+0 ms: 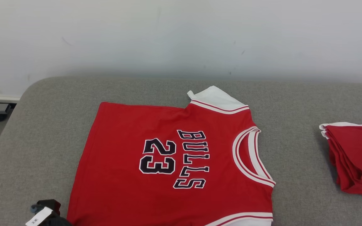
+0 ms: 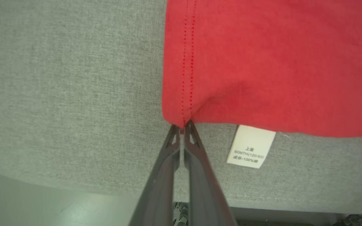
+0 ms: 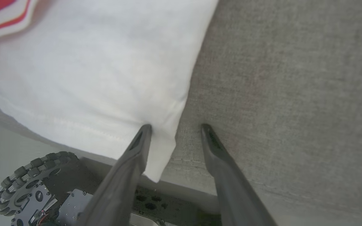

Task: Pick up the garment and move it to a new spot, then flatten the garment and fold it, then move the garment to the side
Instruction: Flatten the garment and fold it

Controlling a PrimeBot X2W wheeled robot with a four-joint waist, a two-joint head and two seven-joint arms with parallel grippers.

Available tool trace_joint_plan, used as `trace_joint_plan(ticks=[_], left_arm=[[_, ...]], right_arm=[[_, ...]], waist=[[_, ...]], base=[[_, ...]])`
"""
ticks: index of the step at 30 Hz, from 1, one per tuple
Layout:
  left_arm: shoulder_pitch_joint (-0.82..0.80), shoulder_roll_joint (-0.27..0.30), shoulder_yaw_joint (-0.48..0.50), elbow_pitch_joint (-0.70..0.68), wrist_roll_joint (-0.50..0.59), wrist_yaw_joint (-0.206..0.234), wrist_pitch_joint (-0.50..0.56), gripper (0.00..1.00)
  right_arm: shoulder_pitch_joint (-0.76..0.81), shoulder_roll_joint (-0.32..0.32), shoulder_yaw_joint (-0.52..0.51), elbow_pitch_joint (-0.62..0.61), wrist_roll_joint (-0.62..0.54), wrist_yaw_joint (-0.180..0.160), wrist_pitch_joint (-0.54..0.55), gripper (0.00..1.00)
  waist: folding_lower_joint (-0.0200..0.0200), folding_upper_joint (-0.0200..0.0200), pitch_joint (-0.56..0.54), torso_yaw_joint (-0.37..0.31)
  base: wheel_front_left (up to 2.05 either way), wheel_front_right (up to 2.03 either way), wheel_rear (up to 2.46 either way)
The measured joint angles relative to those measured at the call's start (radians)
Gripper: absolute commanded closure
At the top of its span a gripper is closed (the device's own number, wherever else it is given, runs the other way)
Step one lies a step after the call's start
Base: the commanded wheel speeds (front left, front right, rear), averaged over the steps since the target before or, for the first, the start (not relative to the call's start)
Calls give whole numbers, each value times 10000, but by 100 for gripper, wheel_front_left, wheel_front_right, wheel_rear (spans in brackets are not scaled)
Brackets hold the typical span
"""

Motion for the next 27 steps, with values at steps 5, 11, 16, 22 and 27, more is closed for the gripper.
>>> trace_joint_plan(ticks=[5,11,16,22,27], left_arm=[[-3,-15,-13,58,0,-8,-79,100],[-6,-58,-15,96,0,-6,-194,100],[-13,-96,-4,54,0,0,-353,100],[-195,-132,65,-334,35,23,-713,100],[-206,-134,151,-736,247,102,-970,100]], right_arm=[[-144,-50,-119,529,58,297,-451,100],[-113,-10,-418,853,681,936,-1097,100],[0,-27,-656,729,1139,1285,-1616,100],[-523,336,-972,-96,1808,1310,-1810,100],[-407,366,-1122,-1762,1983,1135,-1797,100]], waist=[[0,2,-16,28],[1,3,-70,27],[1,3,-155,27],[2,4,-294,50],[3,4,-450,77]], base=[[0,0,0],[0,0,0],[0,0,0],[0,0,0],[0,0,0]])
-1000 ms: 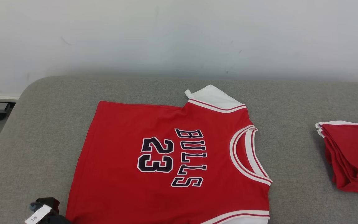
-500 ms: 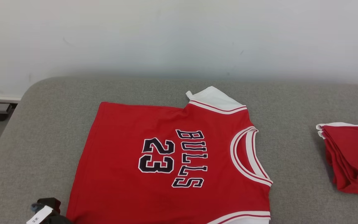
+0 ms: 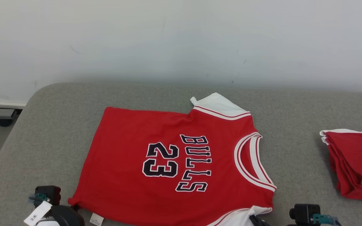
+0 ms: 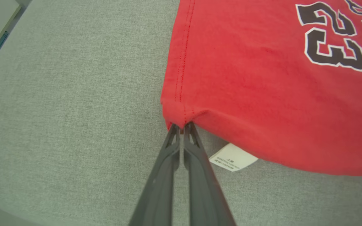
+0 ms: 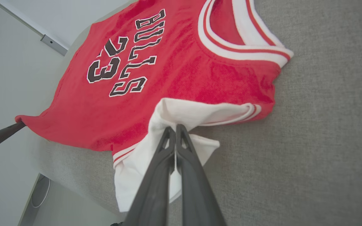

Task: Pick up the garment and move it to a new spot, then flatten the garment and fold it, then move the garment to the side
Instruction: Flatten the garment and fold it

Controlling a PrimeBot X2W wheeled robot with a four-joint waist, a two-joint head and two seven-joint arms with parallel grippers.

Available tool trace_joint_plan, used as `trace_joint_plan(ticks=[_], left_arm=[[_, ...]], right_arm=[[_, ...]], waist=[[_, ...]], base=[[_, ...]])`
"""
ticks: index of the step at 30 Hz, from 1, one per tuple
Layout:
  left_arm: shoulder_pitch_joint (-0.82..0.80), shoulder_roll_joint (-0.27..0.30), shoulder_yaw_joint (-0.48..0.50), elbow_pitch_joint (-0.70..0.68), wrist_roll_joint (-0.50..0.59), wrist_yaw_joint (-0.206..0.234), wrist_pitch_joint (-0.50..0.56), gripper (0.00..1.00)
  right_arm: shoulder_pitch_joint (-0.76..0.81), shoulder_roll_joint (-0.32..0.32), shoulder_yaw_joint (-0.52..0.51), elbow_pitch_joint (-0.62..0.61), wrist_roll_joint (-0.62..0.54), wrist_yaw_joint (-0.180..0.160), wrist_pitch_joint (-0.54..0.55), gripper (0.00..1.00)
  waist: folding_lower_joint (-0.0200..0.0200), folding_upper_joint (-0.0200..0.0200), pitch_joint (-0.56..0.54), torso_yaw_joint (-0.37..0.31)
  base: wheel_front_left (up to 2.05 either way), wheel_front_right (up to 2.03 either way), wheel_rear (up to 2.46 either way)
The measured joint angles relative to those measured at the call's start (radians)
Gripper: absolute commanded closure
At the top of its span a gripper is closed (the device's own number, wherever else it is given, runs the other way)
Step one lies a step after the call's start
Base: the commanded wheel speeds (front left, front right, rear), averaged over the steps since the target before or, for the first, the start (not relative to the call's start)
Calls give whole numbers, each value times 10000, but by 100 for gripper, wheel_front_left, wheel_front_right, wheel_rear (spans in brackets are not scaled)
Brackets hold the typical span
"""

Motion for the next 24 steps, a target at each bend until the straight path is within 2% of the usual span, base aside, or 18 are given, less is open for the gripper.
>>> trace_joint_plan(ticks=[6,13,22,24], left_arm=[[19,61,107,-278,27,77,-90,100],[88,161,234,-546,31,94,-157,100],[23,230,468,-650,31,165,-77,100],[-104,259,506,-629,29,165,-50,100]], right_arm=[[866,59,161,-1221,2,-447,347,100],[1462,121,474,-2167,267,-798,1016,100],[1318,198,33,-3175,1264,-1168,1402,100],[1088,213,-134,-3258,1515,-1335,1482,100]], waist=[[0,0,-84,-21],[0,0,-43,-74],[0,-2,70,-164],[0,-2,99,-190]], base=[[0,0,0],[0,0,0],[0,0,0],[0,0,0]])
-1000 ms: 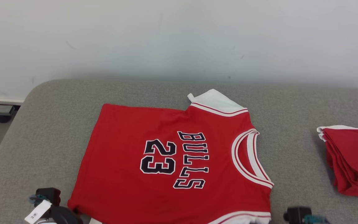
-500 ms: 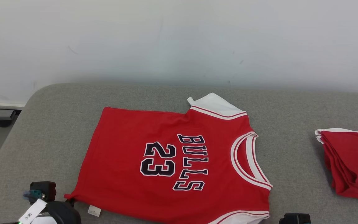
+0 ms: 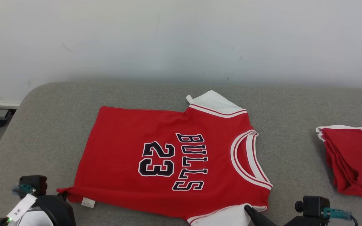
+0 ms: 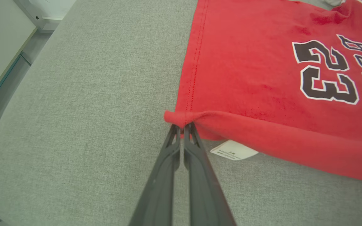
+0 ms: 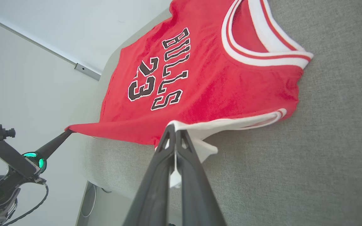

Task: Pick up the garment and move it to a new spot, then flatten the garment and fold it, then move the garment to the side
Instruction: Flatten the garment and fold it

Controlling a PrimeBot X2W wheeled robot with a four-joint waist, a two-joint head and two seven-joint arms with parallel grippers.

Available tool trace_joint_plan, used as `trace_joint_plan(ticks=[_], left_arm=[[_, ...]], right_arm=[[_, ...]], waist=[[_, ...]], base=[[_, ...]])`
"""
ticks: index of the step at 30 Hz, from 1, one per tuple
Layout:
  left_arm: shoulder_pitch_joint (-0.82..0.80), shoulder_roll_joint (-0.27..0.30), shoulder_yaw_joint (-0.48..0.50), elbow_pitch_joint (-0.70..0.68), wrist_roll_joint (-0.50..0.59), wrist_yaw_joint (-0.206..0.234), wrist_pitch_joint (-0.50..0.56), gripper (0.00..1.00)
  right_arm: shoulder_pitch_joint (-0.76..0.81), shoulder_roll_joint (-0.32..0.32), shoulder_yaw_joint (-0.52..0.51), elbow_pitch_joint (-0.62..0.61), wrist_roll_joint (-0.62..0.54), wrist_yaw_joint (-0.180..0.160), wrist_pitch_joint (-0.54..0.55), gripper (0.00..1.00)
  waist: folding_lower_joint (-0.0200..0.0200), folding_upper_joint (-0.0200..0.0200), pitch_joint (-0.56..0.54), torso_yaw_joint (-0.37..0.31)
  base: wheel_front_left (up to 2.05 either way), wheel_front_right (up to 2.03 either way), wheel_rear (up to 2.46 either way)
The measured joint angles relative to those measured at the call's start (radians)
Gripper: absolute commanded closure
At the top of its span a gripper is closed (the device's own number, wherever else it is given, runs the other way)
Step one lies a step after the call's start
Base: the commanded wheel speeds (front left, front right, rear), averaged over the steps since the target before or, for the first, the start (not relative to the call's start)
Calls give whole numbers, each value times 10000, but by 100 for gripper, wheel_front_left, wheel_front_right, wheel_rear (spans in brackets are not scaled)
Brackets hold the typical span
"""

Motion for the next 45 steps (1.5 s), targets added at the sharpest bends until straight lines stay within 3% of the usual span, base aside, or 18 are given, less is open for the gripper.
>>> trace_joint_plan(ticks=[18,29,45], left_arm=[[-1173,265,6,441,13,-102,644,100],[-2124,518,-278,1319,157,-508,1254,100],[-3217,276,-583,2360,207,-899,1559,100]], right_arm=[[-2004,15,-322,290,930,-385,541,100],[-3707,17,-387,1689,1304,-548,617,100],[-5608,4,-82,3707,1820,-696,-146,100]], waist=[[0,0,498,-396],[-1,0,865,-617],[0,0,1386,-672]], base=[[0,0,0],[0,0,0],[0,0,0]])
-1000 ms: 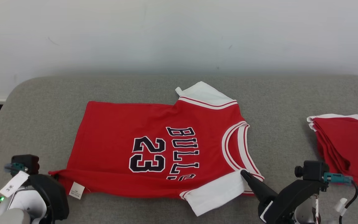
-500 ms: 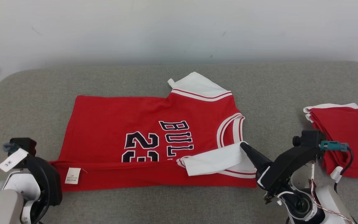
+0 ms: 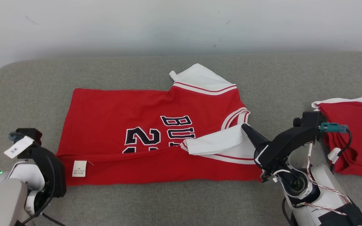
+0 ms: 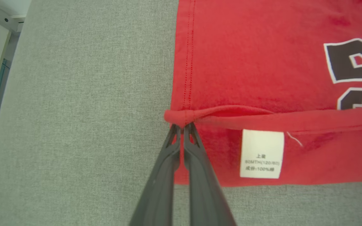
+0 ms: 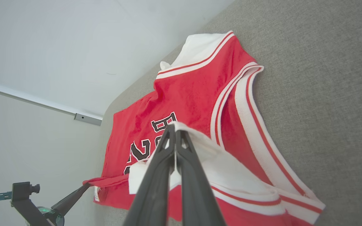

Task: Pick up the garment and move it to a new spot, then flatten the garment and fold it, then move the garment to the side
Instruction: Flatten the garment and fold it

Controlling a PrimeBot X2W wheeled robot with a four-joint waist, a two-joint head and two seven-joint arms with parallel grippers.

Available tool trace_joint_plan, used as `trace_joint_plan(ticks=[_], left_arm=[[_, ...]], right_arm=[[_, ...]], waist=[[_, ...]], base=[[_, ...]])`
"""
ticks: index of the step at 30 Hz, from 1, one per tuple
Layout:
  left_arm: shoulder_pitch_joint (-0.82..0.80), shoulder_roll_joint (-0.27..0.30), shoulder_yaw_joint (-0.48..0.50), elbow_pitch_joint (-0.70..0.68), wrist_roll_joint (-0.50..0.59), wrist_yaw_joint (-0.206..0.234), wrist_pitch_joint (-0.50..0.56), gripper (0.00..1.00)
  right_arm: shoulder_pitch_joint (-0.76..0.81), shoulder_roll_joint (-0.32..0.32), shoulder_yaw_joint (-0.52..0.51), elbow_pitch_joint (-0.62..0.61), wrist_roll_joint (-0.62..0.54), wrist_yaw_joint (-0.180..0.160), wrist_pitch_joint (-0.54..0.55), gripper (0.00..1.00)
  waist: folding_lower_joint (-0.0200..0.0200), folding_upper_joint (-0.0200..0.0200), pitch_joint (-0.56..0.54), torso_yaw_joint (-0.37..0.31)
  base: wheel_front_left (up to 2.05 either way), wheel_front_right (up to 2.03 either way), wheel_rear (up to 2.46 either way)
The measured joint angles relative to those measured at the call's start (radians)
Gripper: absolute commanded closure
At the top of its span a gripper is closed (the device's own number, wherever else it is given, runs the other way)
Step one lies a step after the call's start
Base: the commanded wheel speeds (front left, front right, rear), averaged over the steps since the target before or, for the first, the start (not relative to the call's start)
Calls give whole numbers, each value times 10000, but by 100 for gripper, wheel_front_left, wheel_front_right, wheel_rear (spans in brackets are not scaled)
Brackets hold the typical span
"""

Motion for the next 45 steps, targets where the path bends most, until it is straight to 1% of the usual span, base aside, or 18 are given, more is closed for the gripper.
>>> trace_joint_plan(ticks=[4,5,6,7,8,13,16,18,21,22,23,26,29,33,37,42,45], left_arm=[[-250,-115,-31,176,58,-73,-104,100],[-337,-155,-31,192,65,-73,-184,85],[-429,-196,-35,201,73,-73,-240,25],[-511,-228,-29,221,75,-69,-307,0],[-575,-238,-19,267,92,-69,-408,0],[-672,-236,2,552,148,-38,-725,0],[-689,-257,10,662,215,21,-989,0],[-691,-278,17,690,347,33,-1198,0],[-683,-282,-19,731,414,33,-1448,0],[-659,-284,-50,731,437,33,-1522,0],[-516,-282,-117,708,518,33,-1728,0],[-204,-339,-313,692,596,33,-1939,0],[63,-391,-460,665,700,35,-2038,0],[211,-481,-489,732,744,178,-2272,0],[369,-529,-468,899,744,290,-2391,0],[402,-579,-479,1022,744,288,-2554,0],[423,-646,-523,1131,744,284,-2648,0]], right_arm=[[-187,-4,228,318,104,-6,-265,100],[-193,-6,291,387,138,-8,-324,100],[-204,-6,351,449,178,-8,-391,71],[-244,-6,431,506,188,-8,-426,2],[-357,-6,527,606,249,-8,-537,0],[-985,-15,734,608,621,6,-1162,0],[-1072,-17,729,585,658,117,-1544,0],[-1081,-25,719,566,303,291,-1732,0],[-1078,-100,777,382,-119,447,-2063,0],[-1073,-226,880,311,-387,460,-2163,0],[-966,-587,1126,102,-930,550,-2320,0],[-530,-1147,1511,-150,-1680,579,-2435,0],[148,-1611,1831,-397,-2261,579,-2508,0],[872,-1856,1843,-558,-2604,512,-2788,0],[1495,-1887,1649,-635,-2635,343,-3041,0],[2006,-1885,1407,-431,-2683,169,-3221,0],[2076,-1887,1337,-234,-2744,151,-3208,0]], waist=[[0,0,101,99],[0,0,129,128],[0,0,155,157],[0,0,180,185],[0,0,205,212],[0,0,249,290],[0,0,233,329],[0,1,189,363],[-1,0,102,407],[-1,0,67,420],[-1,0,-3,438],[-2,-2,-77,440],[-1,-1,-67,408],[-1,-2,-77,362],[-1,-2,-74,305],[-1,-2,-33,265],[-1,-2,14,253]], base=[[0,0,0],[0,0,0],[0,0,0],[0,0,0],[0,0,0],[0,0,0],[0,0,0],[0,0,0],[0,0,0],[0,0,0],[0,0,0],[0,0,0],[0,0,0],[0,0,0],[0,0,0],[0,0,0],[0,0,0]])
